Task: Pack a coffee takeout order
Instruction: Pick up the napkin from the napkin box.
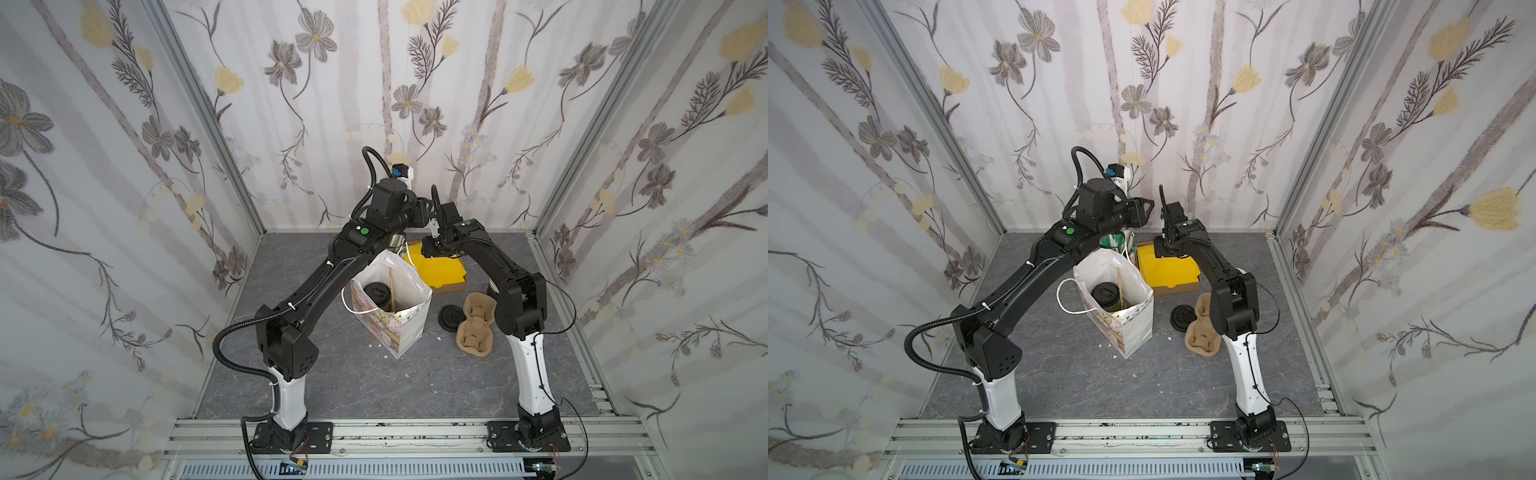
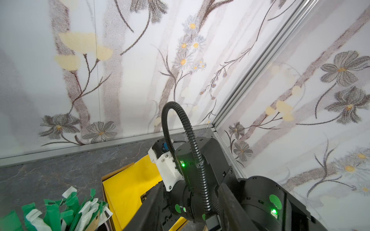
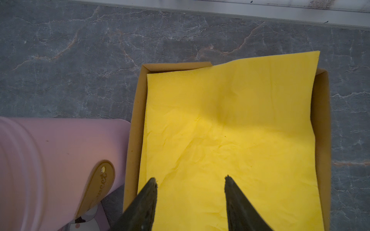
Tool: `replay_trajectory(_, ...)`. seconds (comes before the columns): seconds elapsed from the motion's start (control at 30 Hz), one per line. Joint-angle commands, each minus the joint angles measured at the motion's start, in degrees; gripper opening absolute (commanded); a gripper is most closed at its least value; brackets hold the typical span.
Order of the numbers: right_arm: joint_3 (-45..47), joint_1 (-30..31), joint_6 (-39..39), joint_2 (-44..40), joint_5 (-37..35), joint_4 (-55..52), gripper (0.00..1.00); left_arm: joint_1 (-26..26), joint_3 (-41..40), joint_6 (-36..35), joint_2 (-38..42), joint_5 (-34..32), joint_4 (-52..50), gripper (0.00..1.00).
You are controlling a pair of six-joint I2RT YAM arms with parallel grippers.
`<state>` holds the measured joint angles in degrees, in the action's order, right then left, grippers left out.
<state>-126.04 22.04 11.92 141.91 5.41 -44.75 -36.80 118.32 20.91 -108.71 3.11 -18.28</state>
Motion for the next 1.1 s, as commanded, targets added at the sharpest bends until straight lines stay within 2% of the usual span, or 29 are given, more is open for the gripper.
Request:
replay_trajectory(0.0, -0.61, 0.06, -0.41, 0.73, -1.00, 0.52, 0.55, -0.10, 1.33, -0.43, 0.35, -1.26, 1.65, 0.48)
replay_trajectory(0.2, -0.77, 0.54, -1.43, 1.68, -2.86, 0.48, 0.55, -0.06, 1.48, -1.22, 0.83, -2.94, 1.58, 0.48)
replay_trajectory(0.5, -2.73, 0.80, -2.06, 3.41, -7.11, 0.77, 0.57, -0.13, 1.06, 0.10, 0.83, -1.95, 1.62, 0.48)
replay_trajectory(1.07, -3.86, 0.92, -2.41, 8.03, -6.10, 1.02, 0.57, -0.12, 0.04, 0.45, 1.28, -2.96, 1.61, 0.48)
